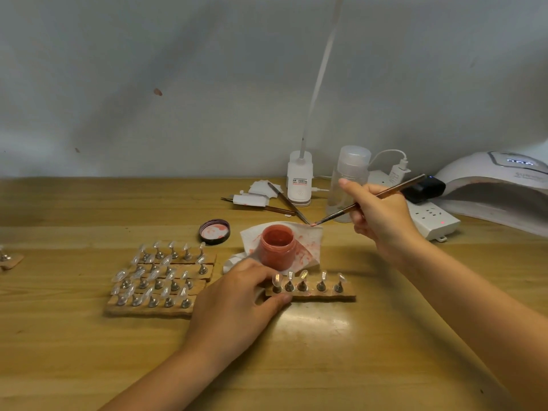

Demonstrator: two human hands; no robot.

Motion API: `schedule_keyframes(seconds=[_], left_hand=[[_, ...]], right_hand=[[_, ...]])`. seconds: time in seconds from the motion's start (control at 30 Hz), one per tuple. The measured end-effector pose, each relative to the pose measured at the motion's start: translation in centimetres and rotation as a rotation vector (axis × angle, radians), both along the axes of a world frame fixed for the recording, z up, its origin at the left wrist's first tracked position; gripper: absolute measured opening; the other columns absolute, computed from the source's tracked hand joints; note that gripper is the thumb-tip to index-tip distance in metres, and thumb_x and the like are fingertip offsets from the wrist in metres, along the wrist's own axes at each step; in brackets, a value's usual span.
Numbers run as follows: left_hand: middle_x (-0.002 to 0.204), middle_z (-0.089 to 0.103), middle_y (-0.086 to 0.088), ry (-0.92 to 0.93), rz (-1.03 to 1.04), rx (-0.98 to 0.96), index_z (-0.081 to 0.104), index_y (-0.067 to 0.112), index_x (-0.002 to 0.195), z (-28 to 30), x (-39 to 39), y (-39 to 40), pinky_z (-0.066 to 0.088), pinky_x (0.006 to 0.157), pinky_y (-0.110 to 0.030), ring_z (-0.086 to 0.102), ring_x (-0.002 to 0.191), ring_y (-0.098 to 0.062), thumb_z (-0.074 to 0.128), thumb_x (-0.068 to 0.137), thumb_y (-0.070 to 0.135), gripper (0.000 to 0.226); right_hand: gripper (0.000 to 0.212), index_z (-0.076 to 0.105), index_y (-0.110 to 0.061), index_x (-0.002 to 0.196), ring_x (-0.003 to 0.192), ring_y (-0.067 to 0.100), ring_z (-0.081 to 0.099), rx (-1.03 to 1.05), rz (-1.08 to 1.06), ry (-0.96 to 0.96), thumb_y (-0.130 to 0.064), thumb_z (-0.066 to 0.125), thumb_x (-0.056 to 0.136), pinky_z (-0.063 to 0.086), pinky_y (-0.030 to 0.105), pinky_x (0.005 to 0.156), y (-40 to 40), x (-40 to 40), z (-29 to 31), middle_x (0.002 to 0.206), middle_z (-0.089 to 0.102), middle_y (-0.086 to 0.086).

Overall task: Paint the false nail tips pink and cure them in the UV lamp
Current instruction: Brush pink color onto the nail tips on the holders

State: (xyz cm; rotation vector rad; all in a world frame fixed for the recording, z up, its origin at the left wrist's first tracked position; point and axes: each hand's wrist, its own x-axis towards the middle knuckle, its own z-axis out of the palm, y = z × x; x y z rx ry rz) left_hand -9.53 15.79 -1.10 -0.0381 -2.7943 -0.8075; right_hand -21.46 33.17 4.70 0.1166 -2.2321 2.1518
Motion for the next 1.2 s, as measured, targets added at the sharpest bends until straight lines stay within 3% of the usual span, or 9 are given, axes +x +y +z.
schedule_keyframes(seconds=[0.13,0.23,0.33,0.43,0.6,0.77,0.97,1.07,1.2], left_hand=[[0.086,0.046,0.035,-0.015,-0.024,0.021,0.058,0.045,0.096,0.1,-0.1,0.1,0.033,0.06,-0.003,0.036,0.08,0.027,0.06,0.073,0.057,0.026],[0.079,0.05,0.036,-0.016,-0.024,0.113,0.059,0.047,0.088,0.4,0.0,0.0,0.033,0.06,-0.003,0.039,0.078,0.024,0.064,0.072,0.052,0.017],[0.082,0.051,0.043,-0.02,-0.032,0.237,0.061,0.049,0.077,0.4,-0.1,-0.3,0.031,0.054,-0.012,0.045,0.073,0.012,0.066,0.072,0.045,0.008],[0.083,0.062,0.029,0.007,-0.037,0.325,0.066,0.046,0.073,0.0,-0.2,-0.4,0.042,0.061,-0.029,0.048,0.069,0.004,0.069,0.071,0.039,0.008],[0.084,0.06,0.027,0.117,-0.044,0.268,0.066,0.041,0.07,-0.4,0.2,0.0,0.039,0.056,-0.024,0.05,0.066,0.001,0.07,0.072,0.037,0.006],[0.09,0.058,0.022,0.201,-0.085,0.197,0.067,0.035,0.073,-0.2,0.6,0.3,0.046,0.058,-0.032,0.052,0.068,-0.009,0.072,0.075,0.02,0.016],[0.093,0.064,0.016,0.334,-0.142,0.255,0.069,0.027,0.078,0.2,1.3,0.3,0.042,0.055,-0.007,0.056,0.068,-0.001,0.075,0.071,0.01,0.019],[0.086,0.068,0.018,0.37,-0.218,0.401,0.069,0.029,0.082,0.6,2.0,0.8,0.047,0.045,-0.016,0.06,0.064,-0.002,0.076,0.072,0.021,0.015],[0.08,0.07,0.019,0.236,-0.272,0.483,0.072,0.031,0.08,0.6,2.2,1.2,0.045,0.053,-0.01,0.061,0.067,-0.003,0.071,0.069,0.027,0.011]], right_hand=[[0.027,0.052,-0.015,0.068,0.037,0.003,0.047,-0.184,-0.032,0.063,-0.037,0.057,0.083,0.038,0.012,0.038,1.4,2.6,-0.6,0.041,0.052,-0.005],[0.032,0.057,-0.016,0.071,0.041,0.005,0.054,-0.183,-0.083,0.142,-0.047,0.049,0.077,0.043,0.013,0.04,2.5,4.2,-1.3,0.047,0.06,-0.004],[0.039,0.062,-0.019,0.074,0.045,0.008,0.057,-0.122,-0.078,0.167,-0.053,0.043,0.077,0.047,0.016,0.045,3.2,5.3,-2.5,0.057,0.067,0.001],[0.041,0.064,-0.02,0.075,0.052,0.009,0.059,-0.085,-0.062,0.209,-0.052,0.039,0.08,0.047,0.018,0.05,3.4,6.0,-3.9,0.064,0.069,0.0],[0.032,0.064,-0.02,0.08,0.06,0.001,0.057,0.029,0.018,0.336,-0.044,0.043,0.082,0.044,0.011,0.053,3.4,6.2,-4.8,0.072,0.068,-0.007],[0.028,0.064,-0.021,0.078,0.062,0.001,0.057,0.06,0.036,0.389,-0.041,0.045,0.081,0.044,0.009,0.056,3.4,6.3,-5.0,0.072,0.067,-0.006],[0.025,0.063,-0.021,0.076,0.063,-0.001,0.057,0.081,0.03,0.448,-0.041,0.047,0.079,0.044,0.009,0.058,3.5,6.5,-5.1,0.071,0.066,-0.009],[0.024,0.062,-0.02,0.073,0.062,-0.002,0.058,0.078,0.033,0.472,-0.04,0.049,0.078,0.044,0.008,0.06,3.6,6.7,-5.1,0.068,0.066,-0.009],[0.026,0.062,-0.02,0.068,0.059,0.001,0.058,0.053,0.048,0.543,-0.04,0.06,0.086,0.043,0.008,0.058,3.6,7.3,-5.4,0.063,0.064,-0.009]])
